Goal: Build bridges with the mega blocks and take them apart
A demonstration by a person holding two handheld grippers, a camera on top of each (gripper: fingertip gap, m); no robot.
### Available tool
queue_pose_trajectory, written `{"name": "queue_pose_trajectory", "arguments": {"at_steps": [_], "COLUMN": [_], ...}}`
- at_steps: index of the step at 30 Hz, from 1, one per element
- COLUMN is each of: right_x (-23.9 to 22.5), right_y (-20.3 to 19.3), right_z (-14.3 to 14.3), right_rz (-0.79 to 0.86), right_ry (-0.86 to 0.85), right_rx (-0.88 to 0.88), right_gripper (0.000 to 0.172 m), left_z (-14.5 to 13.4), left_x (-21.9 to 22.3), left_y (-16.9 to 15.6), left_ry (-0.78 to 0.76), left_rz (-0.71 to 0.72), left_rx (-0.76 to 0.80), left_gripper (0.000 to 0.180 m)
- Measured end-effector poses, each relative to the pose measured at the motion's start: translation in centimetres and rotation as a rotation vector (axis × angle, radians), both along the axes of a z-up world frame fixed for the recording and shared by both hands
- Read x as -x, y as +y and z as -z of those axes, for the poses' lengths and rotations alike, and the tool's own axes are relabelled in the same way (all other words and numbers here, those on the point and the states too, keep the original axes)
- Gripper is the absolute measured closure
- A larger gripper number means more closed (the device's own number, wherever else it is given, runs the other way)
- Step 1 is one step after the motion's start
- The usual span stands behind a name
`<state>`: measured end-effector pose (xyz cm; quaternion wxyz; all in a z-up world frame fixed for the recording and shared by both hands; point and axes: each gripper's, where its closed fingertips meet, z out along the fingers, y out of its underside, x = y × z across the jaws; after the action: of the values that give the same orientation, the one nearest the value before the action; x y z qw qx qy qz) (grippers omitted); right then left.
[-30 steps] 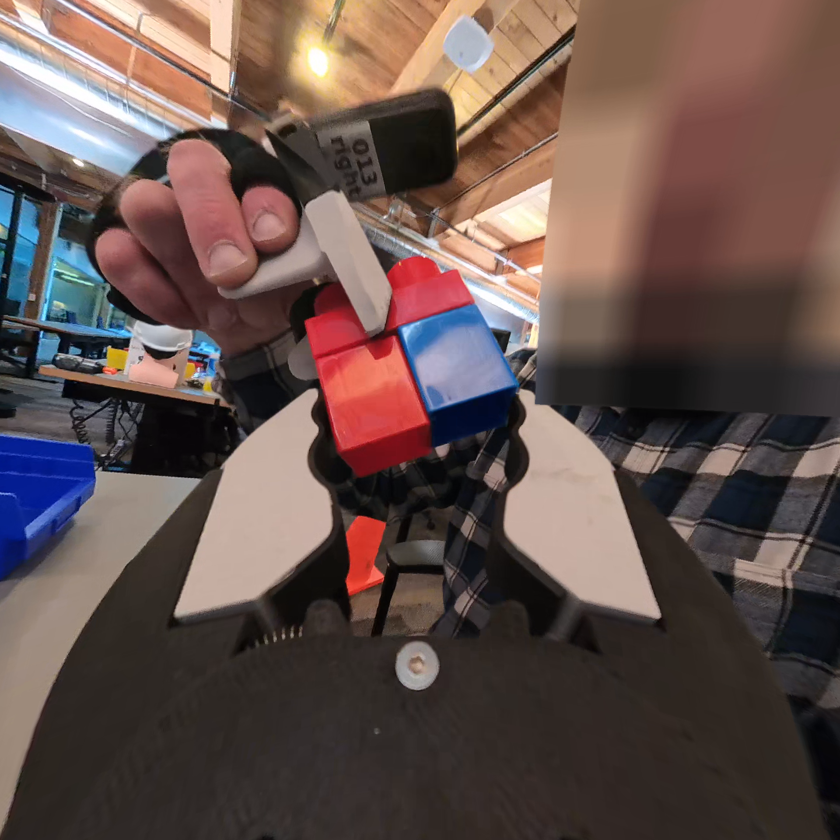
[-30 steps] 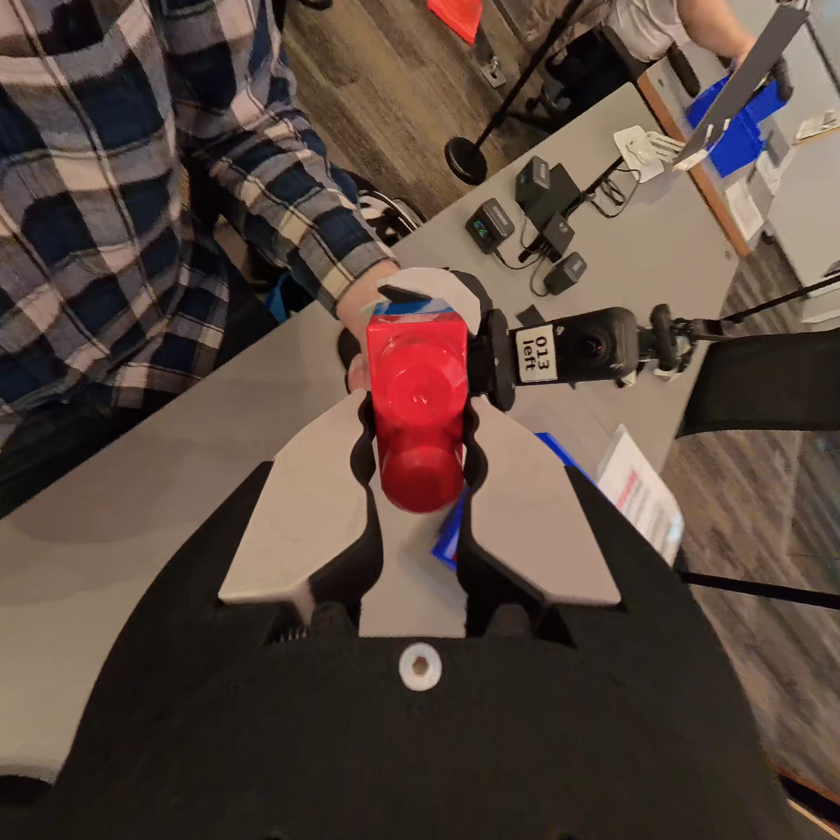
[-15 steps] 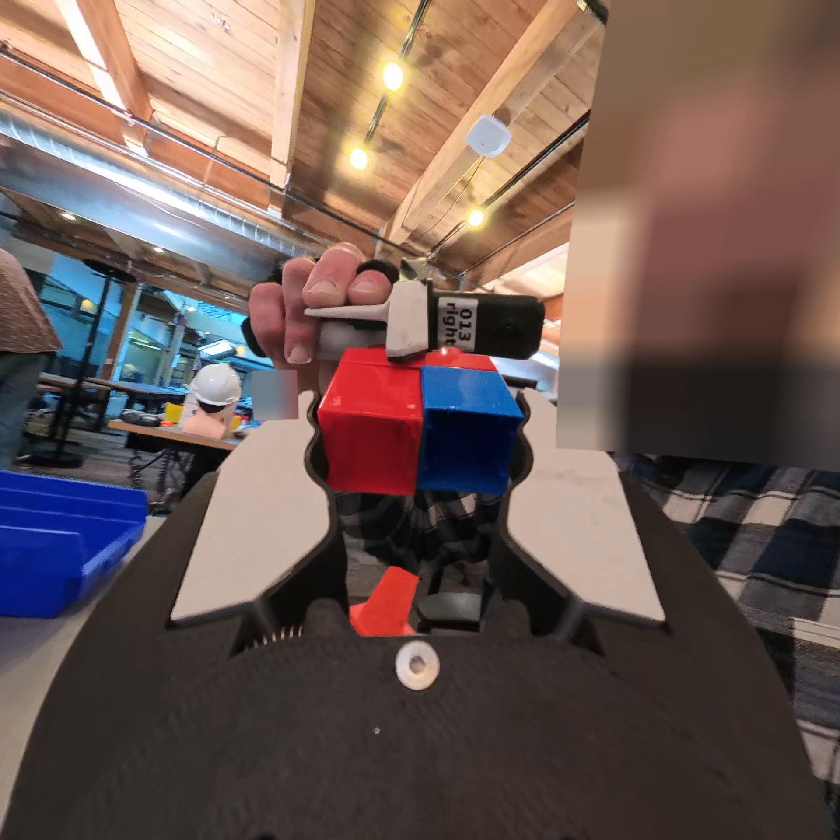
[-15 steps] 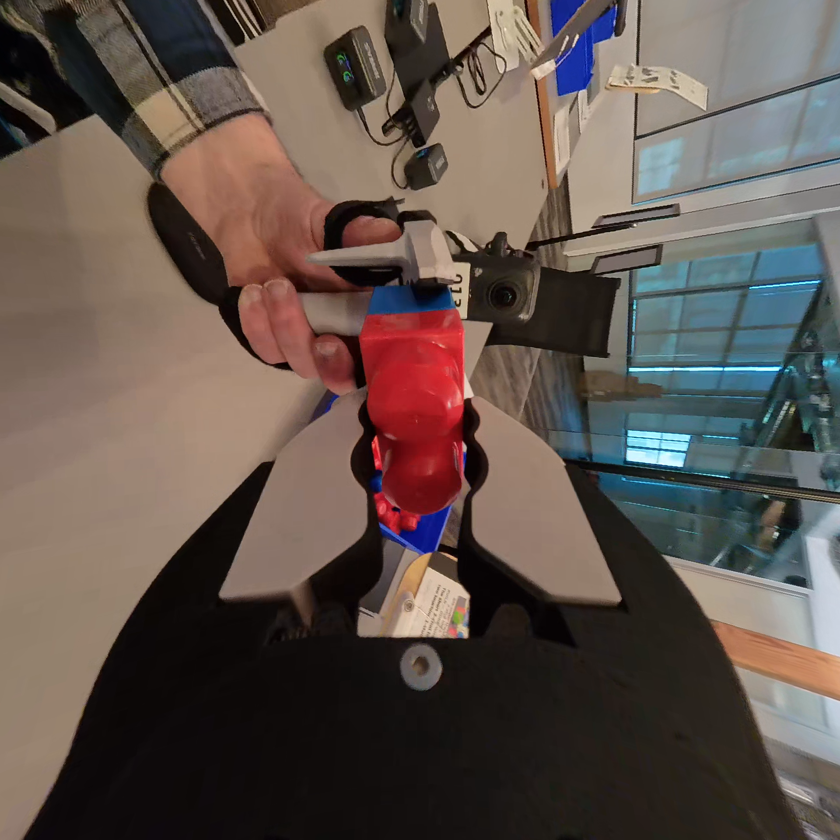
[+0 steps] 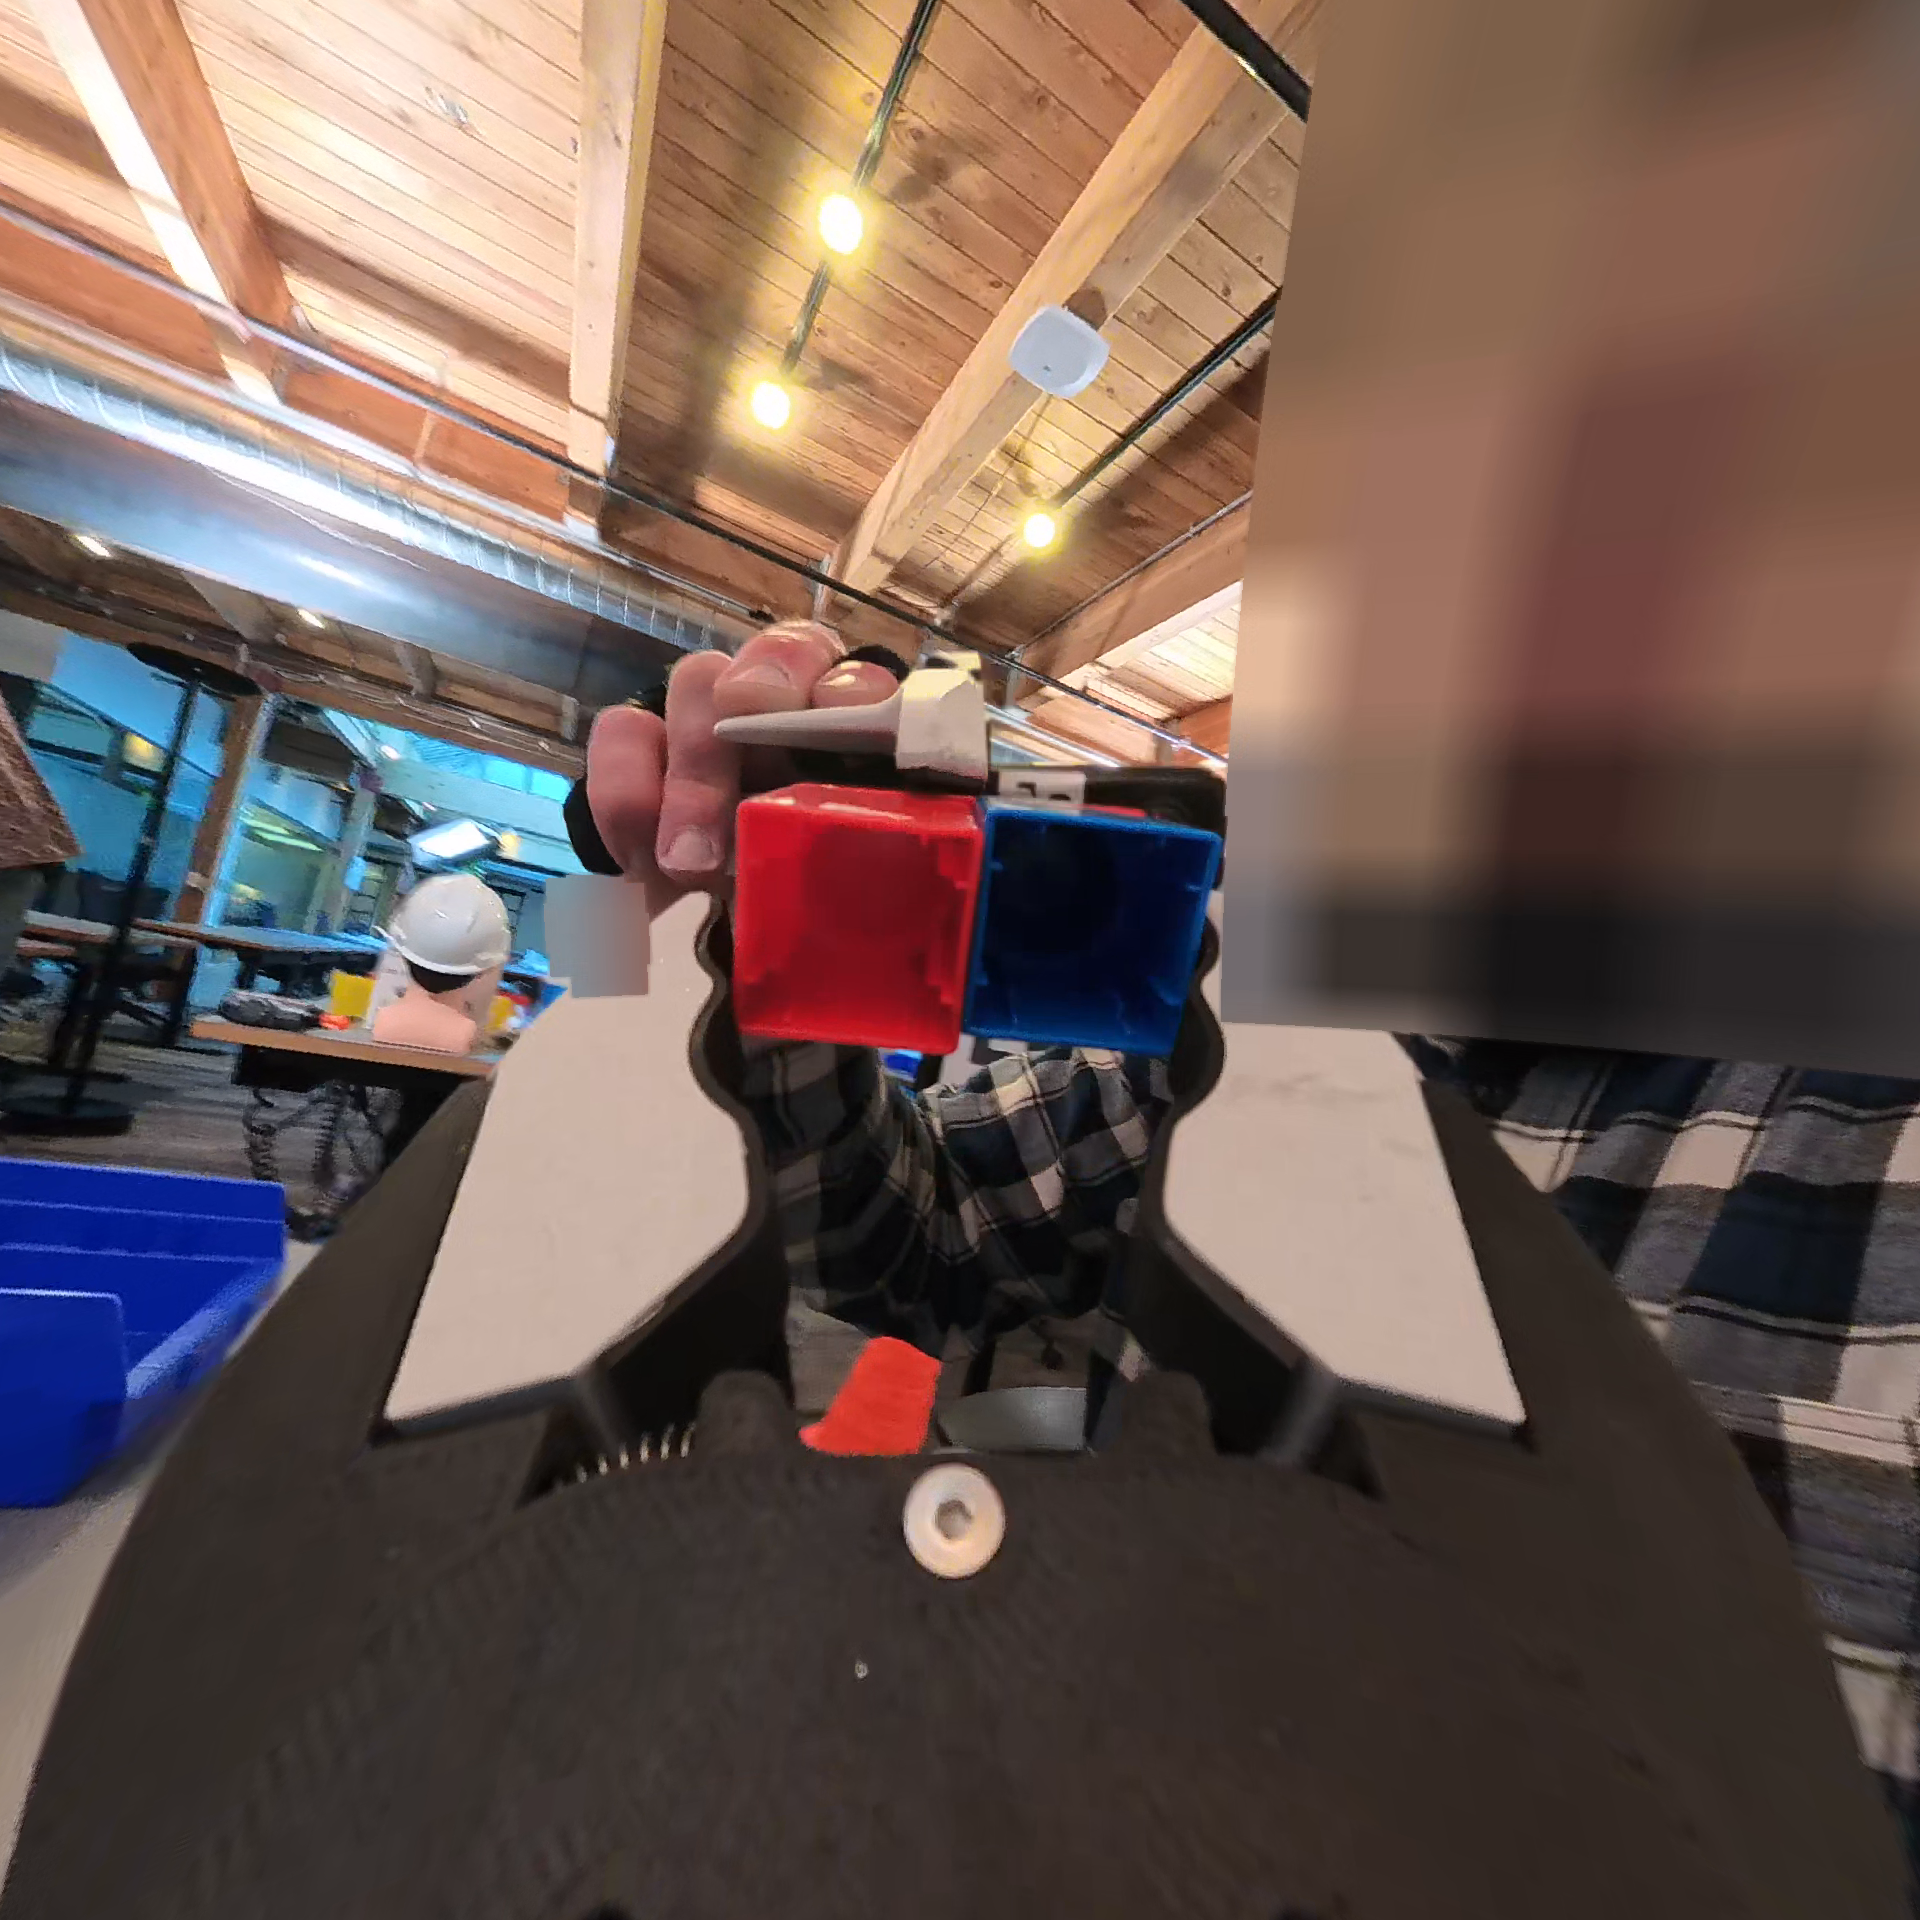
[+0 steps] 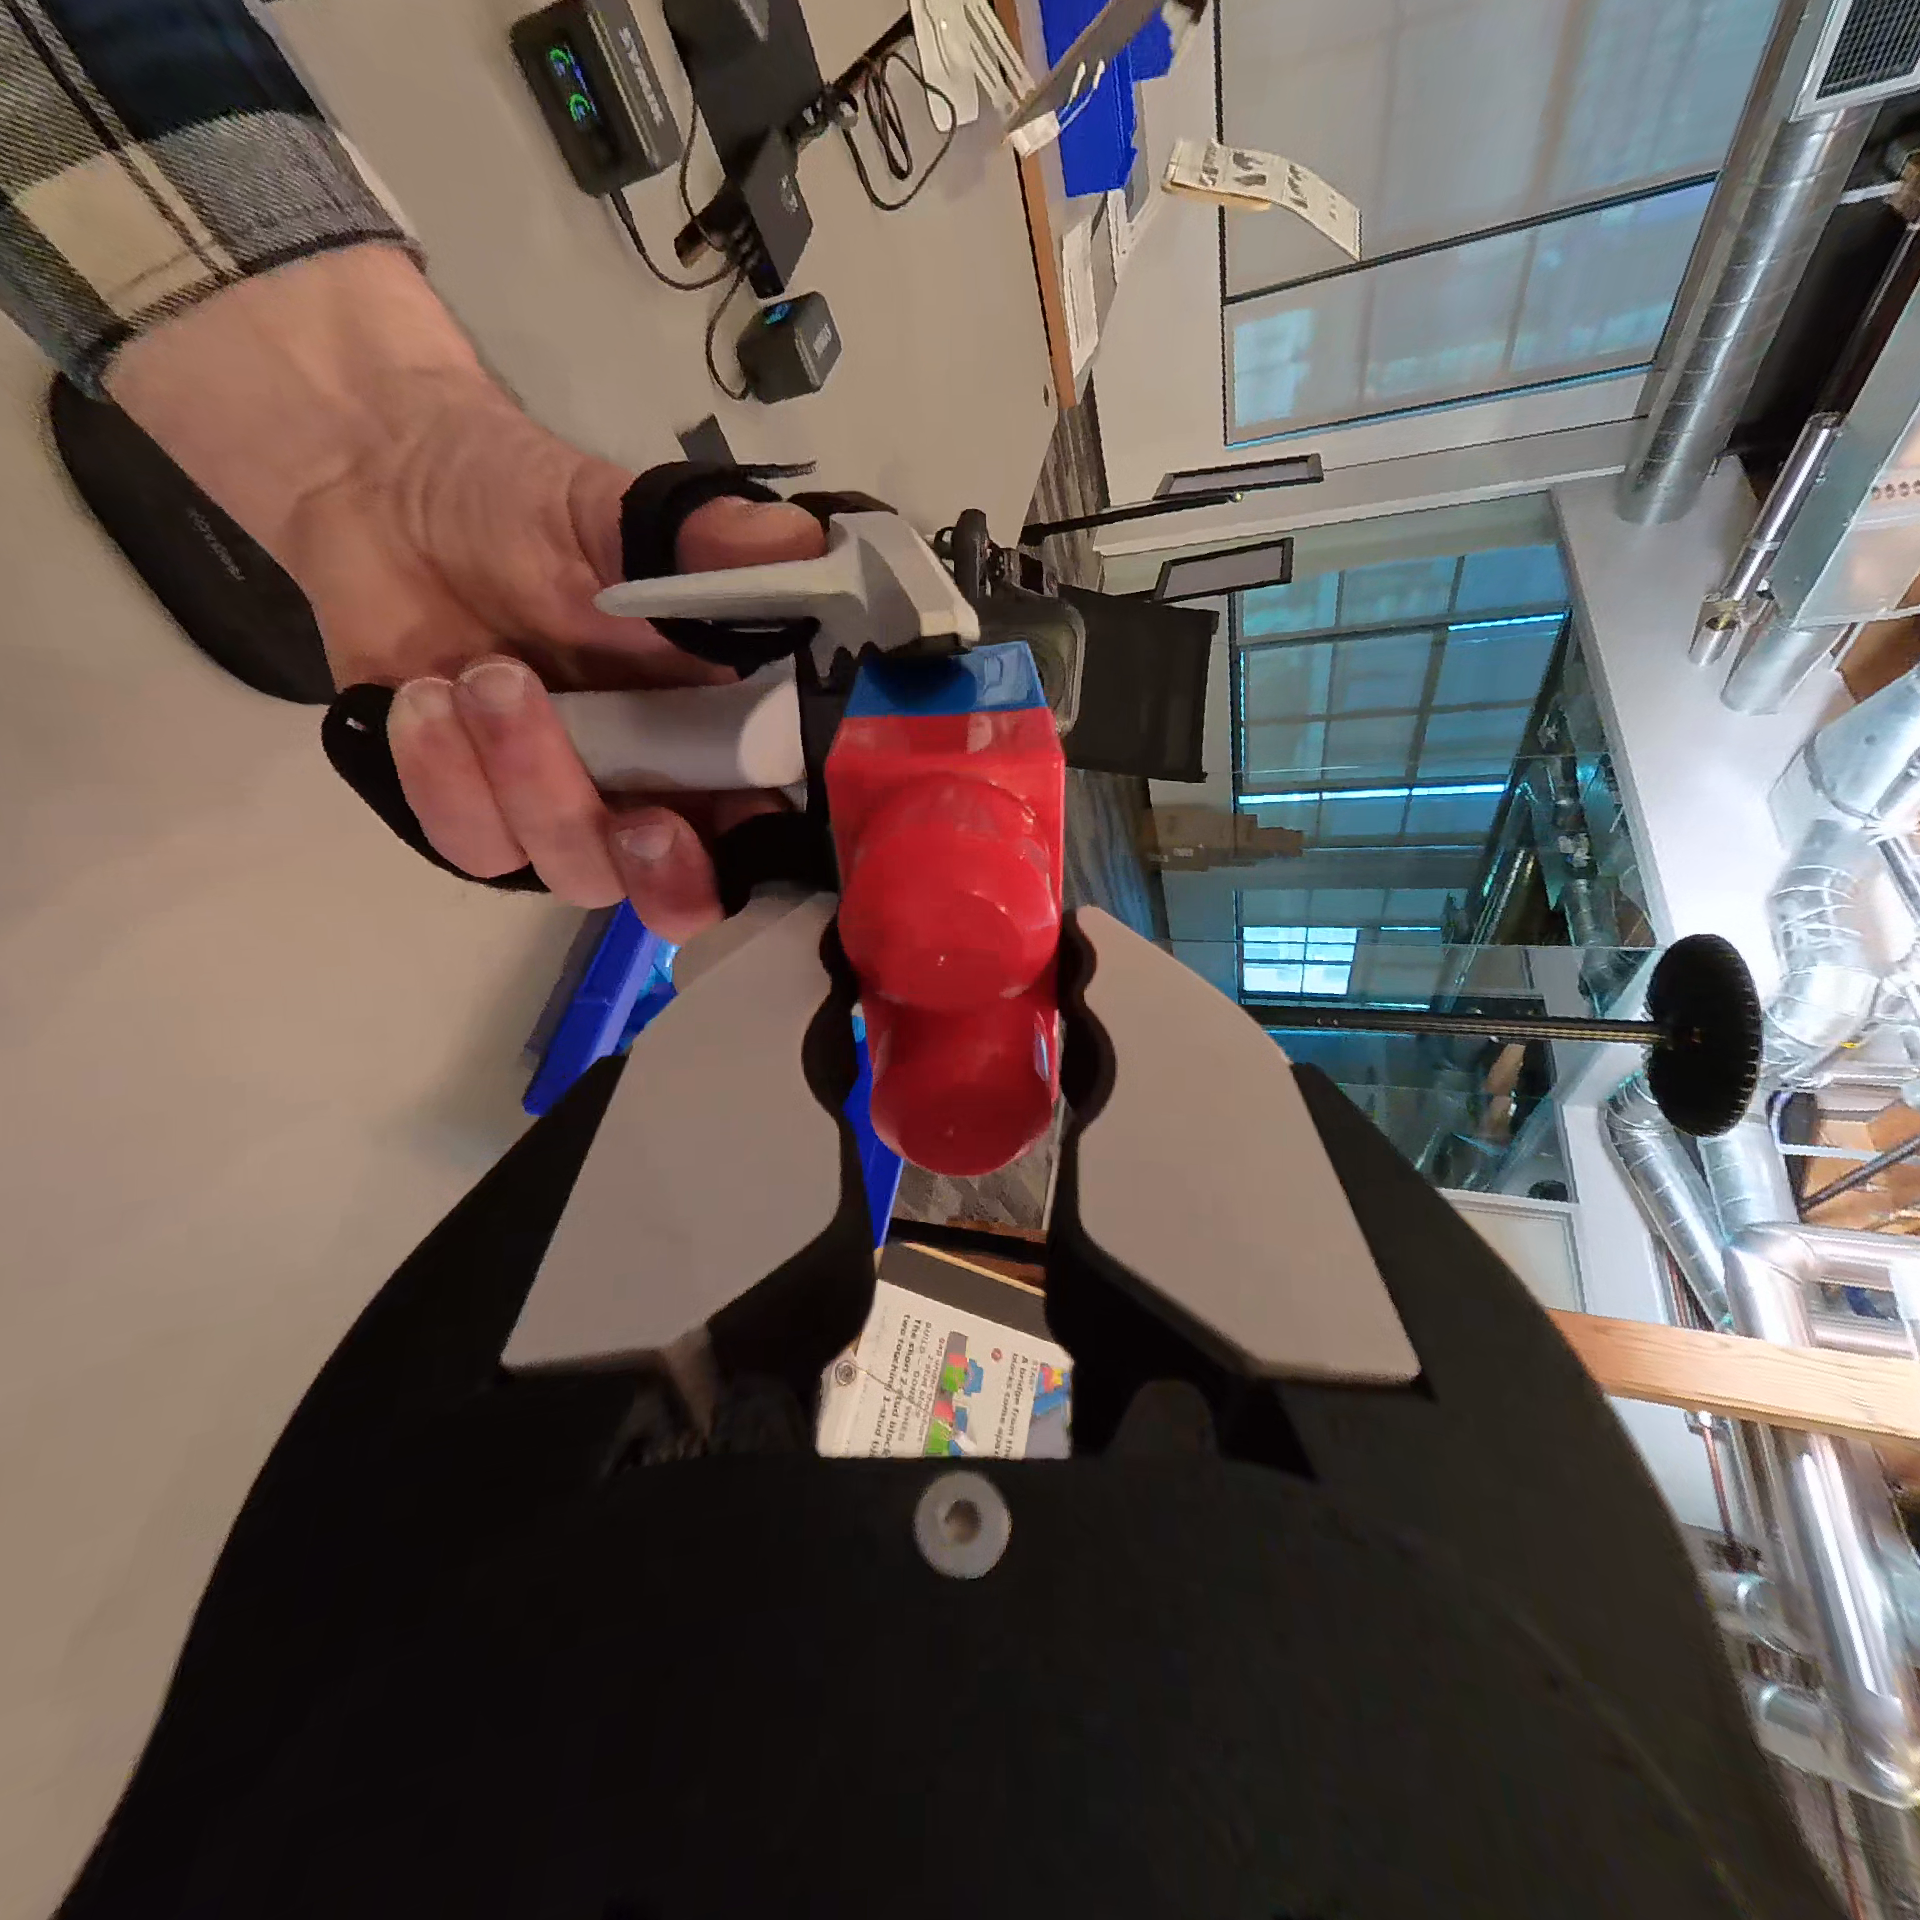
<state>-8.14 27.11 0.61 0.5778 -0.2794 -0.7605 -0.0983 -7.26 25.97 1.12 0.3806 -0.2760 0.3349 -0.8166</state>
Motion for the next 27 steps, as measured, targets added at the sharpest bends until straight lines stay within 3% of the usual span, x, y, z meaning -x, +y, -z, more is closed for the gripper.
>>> {"name": "queue_pose_trajectory", "arguments": {"at_steps": [3,8,12,14,15,17,18,19,20,22,23,25,27], "right_x": [0.0,-0.7,-1.7,-1.2,-0.8,-0.5,-1.1,-1.4,-1.6,-2.2,-2.4,-2.7,-3.1], "right_y": [-0.3,-0.9,-2.5,-2.5,-2.2,-0.8,-0.3,0.8,1.8,2.3,2.2,2.4,2.9], "right_z": [0.5,2.5,3.0,3.7,4.7,7.6,9.6,11.2,12.1,12.9,12.5,12.7,15.9], "right_rz": [-0.009,-0.018,-0.074,-0.091,-0.083,-0.001,0.043,0.078,0.107,0.107,0.096,0.119,0.177], "right_ry": [-0.022,-0.148,-0.273,-0.308,-0.325,-0.319,-0.329,-0.296,-0.240,-0.207,-0.162,-0.105,-0.143], "right_rx": [0.023,0.190,0.401,0.430,0.422,0.490,0.587,0.603,0.599,0.576,0.570,0.591,0.634], "right_gripper": [0.134,0.090,0.078,0.092,0.111,0.113,0.136,0.148,0.149,0.136,0.126,0.128,0.135], "left_z": [0.3,1.4,2.2,2.2,2.5,4.6,6.0,7.9,9.3,10.1,9.7,9.4,10.9], "left_x": [0.0,-0.6,-0.3,-0.6,-1.1,-2.4,-2.4,-2.3,-2.2,-1.9,-1.0,-0.1,-1.8], "left_y": [-0.1,-0.8,-0.9,-1.4,-1.7,-1.6,-0.6,1.4,3.0,4.9,6.2,7.3,8.3], "left_ry": [0.027,0.109,0.143,0.126,0.136,0.173,0.177,0.202,0.209,0.209,0.158,0.108,0.178], "left_rz": [0.004,0.000,0.031,0.062,0.070,0.081,0.062,0.028,0.001,-0.030,-0.082,-0.093,-0.149], "left_rx": [-0.031,-0.107,-0.122,-0.127,-0.128,-0.110,-0.077,0.010,0.082,0.119,0.139,0.185,0.223], "left_gripper": [0.101,0.102,0.103,0.105,0.105,0.105,0.106,0.106,0.107,0.127,0.180,0.180,0.180]}}
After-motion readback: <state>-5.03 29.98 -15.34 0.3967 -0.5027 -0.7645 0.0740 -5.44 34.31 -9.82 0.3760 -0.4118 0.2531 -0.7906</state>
